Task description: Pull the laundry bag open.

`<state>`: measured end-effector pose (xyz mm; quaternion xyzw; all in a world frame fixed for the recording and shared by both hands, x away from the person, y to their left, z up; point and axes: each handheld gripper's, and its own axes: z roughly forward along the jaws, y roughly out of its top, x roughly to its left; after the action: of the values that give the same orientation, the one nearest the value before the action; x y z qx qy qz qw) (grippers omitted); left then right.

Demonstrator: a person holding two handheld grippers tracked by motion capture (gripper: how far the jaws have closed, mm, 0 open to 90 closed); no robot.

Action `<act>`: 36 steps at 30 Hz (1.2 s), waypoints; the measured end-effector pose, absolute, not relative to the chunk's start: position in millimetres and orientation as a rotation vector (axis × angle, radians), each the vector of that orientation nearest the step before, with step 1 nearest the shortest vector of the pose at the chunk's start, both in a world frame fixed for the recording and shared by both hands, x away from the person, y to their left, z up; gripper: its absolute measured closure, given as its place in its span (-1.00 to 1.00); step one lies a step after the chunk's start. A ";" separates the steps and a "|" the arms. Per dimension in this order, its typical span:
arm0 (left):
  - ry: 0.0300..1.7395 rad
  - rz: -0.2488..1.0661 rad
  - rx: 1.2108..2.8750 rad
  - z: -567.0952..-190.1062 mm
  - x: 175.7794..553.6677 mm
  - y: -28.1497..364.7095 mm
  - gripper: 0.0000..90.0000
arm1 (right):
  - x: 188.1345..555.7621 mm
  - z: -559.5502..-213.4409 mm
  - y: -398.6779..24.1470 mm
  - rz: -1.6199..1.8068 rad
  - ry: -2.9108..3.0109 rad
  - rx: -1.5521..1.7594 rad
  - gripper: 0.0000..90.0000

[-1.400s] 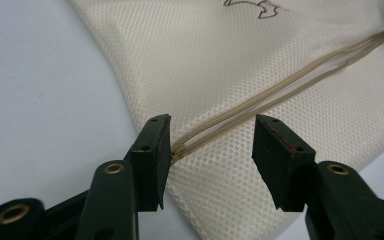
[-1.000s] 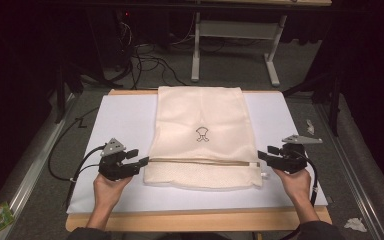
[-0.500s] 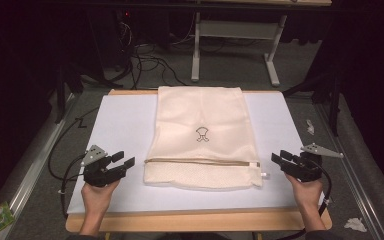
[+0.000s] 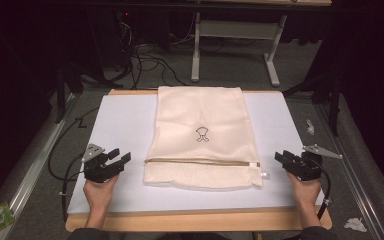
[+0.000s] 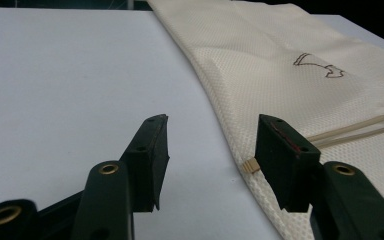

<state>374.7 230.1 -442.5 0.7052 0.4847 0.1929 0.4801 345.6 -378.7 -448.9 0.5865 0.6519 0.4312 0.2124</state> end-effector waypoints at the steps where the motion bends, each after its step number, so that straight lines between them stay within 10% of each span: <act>1: 1.199 0.481 1.723 -445.5 378.0 230.0 0.06 | 346.7 -449.4 -378.3 1.187 1.805 1.627 0.29; 36: 1.314 0.519 1.757 -484.8 396.2 230.1 0.02 | 357.8 -476.6 -361.9 0.955 1.822 1.560 0.20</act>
<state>396.2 230.1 -484.8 0.7040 0.5263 0.2078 0.4292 357.8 -361.9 -476.6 0.5807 0.6782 0.3556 0.2764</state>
